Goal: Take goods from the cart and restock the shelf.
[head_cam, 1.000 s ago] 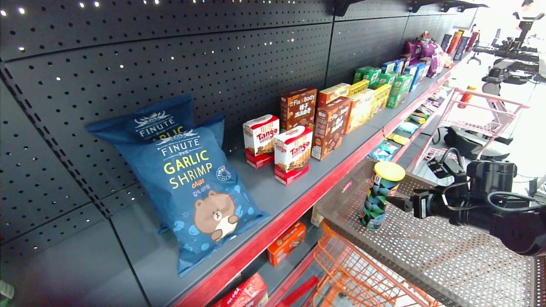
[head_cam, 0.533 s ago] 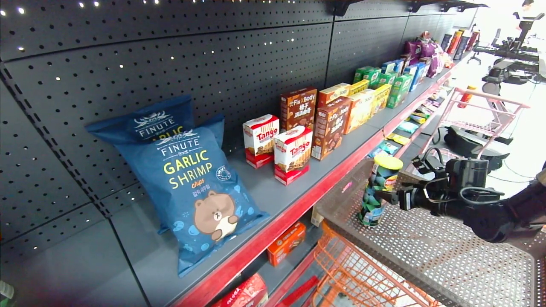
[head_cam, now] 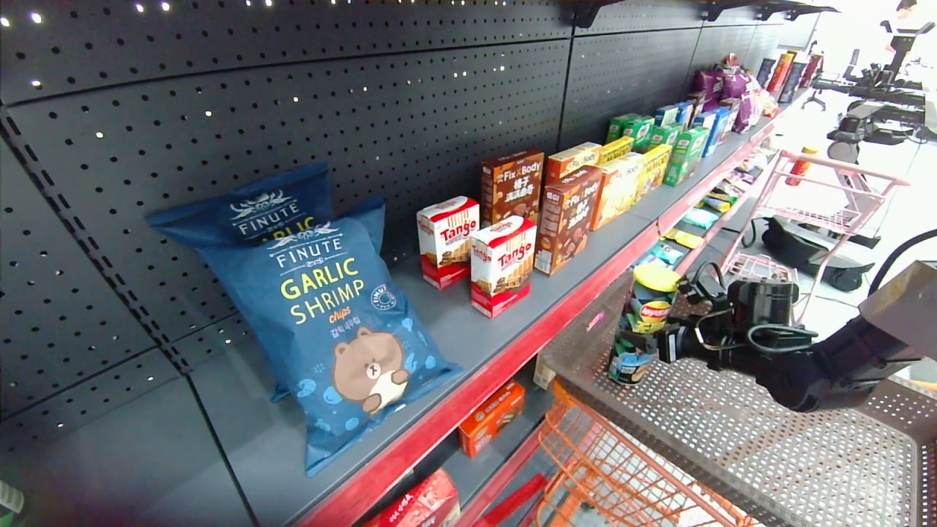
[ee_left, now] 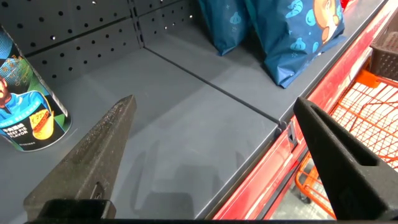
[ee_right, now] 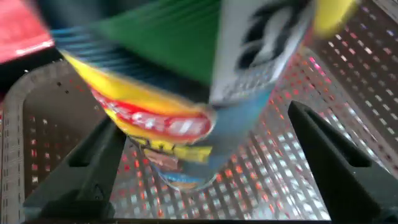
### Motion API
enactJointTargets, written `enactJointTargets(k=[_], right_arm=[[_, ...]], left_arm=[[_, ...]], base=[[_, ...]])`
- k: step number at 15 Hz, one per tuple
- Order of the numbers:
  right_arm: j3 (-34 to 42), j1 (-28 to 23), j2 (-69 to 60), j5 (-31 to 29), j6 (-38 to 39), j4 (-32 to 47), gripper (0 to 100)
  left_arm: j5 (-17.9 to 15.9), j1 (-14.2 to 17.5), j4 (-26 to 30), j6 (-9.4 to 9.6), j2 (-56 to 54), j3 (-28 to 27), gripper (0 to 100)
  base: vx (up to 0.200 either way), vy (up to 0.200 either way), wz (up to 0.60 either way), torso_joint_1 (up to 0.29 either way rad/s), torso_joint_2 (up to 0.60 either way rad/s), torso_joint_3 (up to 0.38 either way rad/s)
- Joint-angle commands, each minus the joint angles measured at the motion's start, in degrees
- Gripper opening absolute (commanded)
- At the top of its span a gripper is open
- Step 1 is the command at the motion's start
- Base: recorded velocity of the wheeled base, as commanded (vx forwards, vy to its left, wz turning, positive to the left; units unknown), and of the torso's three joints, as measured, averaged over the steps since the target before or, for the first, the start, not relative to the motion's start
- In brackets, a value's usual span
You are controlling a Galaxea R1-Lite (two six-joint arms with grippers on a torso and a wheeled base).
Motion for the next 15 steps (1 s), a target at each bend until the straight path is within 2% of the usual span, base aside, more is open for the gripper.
enactJointTargets(k=[1,6,9,11,13,14,15], right_arm=[[-2.0,0.4,1.6,2.3,0.1,-0.8,0],[1.6,-0.6,-4.9,2.4,0.0,-0.9,0],[13.9,-0.4,-20.6,-2.9,7.1,-0.4,0],[26.0,2.1,-34.4,-8.3,11.6,-0.5,0],[35.1,3.7,-46.3,-12.2,11.9,0.4,0],[39.4,3.7,-54.9,-16.1,11.7,1.6,0],[40.8,2.9,-60.1,-17.6,11.6,4.3,0]], left_arm=[[0.0,0.0,0.0,-0.01,0.1,0.0,100],[0.0,0.0,0.0,-0.01,0.0,0.0,100],[0.0,0.0,0.0,-0.01,0.1,0.0,100],[0.0,0.0,0.0,-0.01,0.0,0.0,100],[0.0,0.0,0.0,-0.01,0.1,0.0,100],[0.0,0.0,0.0,-0.01,0.1,0.0,100],[0.0,0.0,0.0,-0.01,0.1,0.0,100]], base=[[0.000,0.000,0.00,0.000,0.00,0.000],[0.000,0.000,0.00,0.000,0.00,0.000],[0.000,0.000,0.00,0.000,0.00,0.000],[0.000,0.000,0.00,0.000,0.00,0.000],[0.000,0.000,0.00,0.000,0.00,0.000],[0.000,0.000,0.00,0.000,0.00,0.000],[0.000,0.000,0.00,0.000,0.00,0.000]])
